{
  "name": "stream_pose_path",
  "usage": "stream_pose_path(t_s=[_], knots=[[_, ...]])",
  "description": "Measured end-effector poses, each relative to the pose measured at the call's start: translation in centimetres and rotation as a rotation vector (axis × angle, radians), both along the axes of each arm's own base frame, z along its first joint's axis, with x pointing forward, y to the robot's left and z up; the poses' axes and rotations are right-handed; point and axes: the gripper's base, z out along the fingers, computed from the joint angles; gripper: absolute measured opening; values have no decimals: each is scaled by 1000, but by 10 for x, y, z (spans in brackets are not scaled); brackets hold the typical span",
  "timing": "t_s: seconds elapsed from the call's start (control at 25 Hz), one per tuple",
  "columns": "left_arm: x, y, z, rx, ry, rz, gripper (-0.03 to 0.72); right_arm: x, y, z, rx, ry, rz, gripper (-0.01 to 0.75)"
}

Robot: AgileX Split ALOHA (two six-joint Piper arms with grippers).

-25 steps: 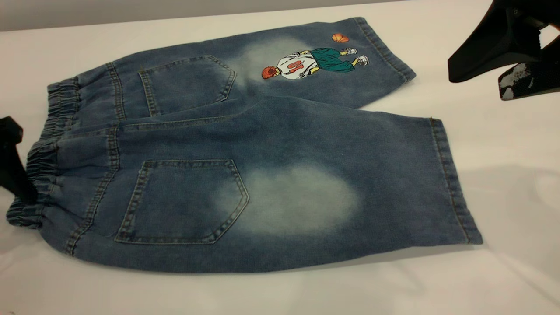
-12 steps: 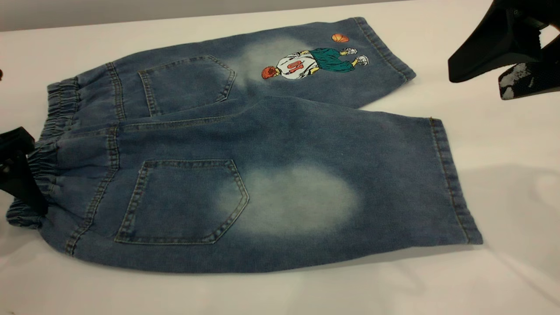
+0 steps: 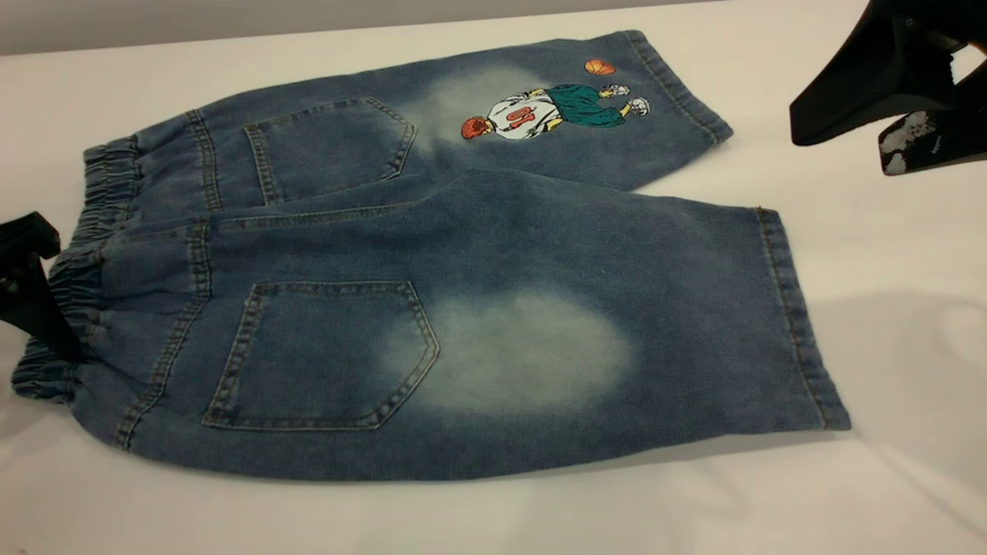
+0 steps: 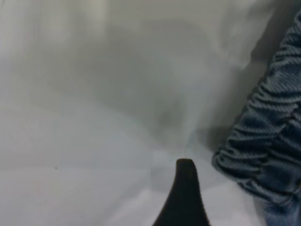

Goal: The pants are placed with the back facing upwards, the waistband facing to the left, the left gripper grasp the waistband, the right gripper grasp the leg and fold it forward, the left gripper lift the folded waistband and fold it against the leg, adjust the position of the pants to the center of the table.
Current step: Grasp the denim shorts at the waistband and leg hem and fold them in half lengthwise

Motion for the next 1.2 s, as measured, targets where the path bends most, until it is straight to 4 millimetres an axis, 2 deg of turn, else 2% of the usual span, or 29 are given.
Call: stream_pose_path(t_s=[0.24,0.4,0.56,0.84,0.96,1.12,1.2], knots=[[-4,-1,-17,-12,63,18,541,0,0,0,0,0,2,427],[-3,0,-17,-7,56,19,538,0,0,0,0,1,2,427],[-2,0,-17,-2,42,33,494,0,0,0,0,1,2,427],[2,2,-17,17,1,62,373,0,0,0,2,2,2,427],[2,2,-18,16,1,62,277,-1,1,0,6,8,7,427],[3,2,-14,19,-6,28,103,-3,2,-1,23,41,20,427],[2,1,-9,16,-15,-9,90,-3,3,-4,33,70,7,427]])
